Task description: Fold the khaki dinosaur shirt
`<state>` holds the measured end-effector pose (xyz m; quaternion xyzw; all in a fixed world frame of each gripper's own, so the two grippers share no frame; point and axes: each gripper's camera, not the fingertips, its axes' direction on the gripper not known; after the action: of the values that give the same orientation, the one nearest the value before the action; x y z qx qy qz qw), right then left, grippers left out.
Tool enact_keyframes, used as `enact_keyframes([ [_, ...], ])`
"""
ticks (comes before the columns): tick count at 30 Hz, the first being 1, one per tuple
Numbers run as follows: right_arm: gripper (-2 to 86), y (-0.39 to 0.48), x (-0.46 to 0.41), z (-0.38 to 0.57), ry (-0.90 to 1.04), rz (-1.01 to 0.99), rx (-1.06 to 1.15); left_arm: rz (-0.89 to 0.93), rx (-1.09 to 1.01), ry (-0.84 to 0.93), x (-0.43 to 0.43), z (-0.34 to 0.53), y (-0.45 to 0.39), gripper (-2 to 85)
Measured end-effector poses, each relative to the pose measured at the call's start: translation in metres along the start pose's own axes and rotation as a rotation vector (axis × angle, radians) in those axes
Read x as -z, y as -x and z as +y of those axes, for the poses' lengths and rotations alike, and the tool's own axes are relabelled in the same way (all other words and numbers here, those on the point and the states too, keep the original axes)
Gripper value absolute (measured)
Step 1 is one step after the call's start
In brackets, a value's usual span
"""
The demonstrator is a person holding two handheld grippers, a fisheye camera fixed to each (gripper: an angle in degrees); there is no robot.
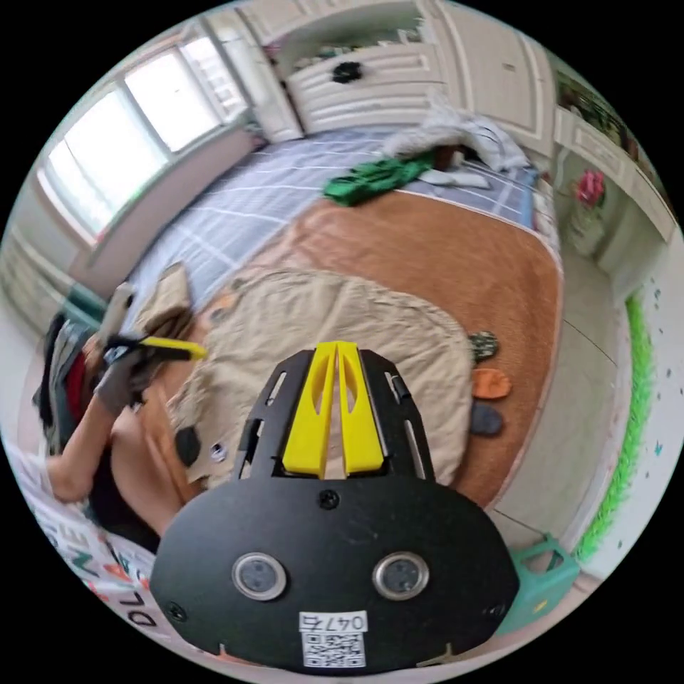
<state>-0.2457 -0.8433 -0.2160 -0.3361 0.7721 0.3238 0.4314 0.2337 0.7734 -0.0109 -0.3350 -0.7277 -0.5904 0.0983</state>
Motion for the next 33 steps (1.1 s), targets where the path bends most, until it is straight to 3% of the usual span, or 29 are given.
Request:
enact_keyframes([
  [4, -0.7, 0.104, 0.006, 0.055, 0.045, -0.185, 0.21, -0.015, 0.005, -0.084, -0.025, 0.018, 0.005, -1.0],
  [10, 0.5, 0.233, -0.021, 0.107, 0.179, -0.237, 0.464, -0.002, 0.019, -0.251, -0.044, 0.059, 0.012, -1.0],
  [16, 2.7, 0.313, -0.024, 0.116, 0.157, -0.079, 0.707, 0.04, 0.087, -0.37, -0.067, 0.097, 0.036, -1.0],
  [21, 2.1, 0.341, -0.03, 0.119, 0.124, 0.031, 0.803, 0.088, 0.136, -0.385, -0.11, 0.103, 0.057, -0.9],
  [25, 0.6, 0.351, -0.049, 0.124, 0.204, 0.102, 0.869, 0.092, 0.148, -0.354, -0.147, 0.091, 0.059, -0.5],
  [29, -0.5, 0.34, -0.041, 0.129, 0.195, 0.155, 0.83, 0.09, 0.172, -0.322, -0.175, 0.081, 0.062, 3.1],
  [33, -0.8, 0.306, 0.0, 0.13, 0.184, -0.014, 0.683, 0.209, 0.216, -0.27, -0.217, 0.065, 0.075, 7.9],
])
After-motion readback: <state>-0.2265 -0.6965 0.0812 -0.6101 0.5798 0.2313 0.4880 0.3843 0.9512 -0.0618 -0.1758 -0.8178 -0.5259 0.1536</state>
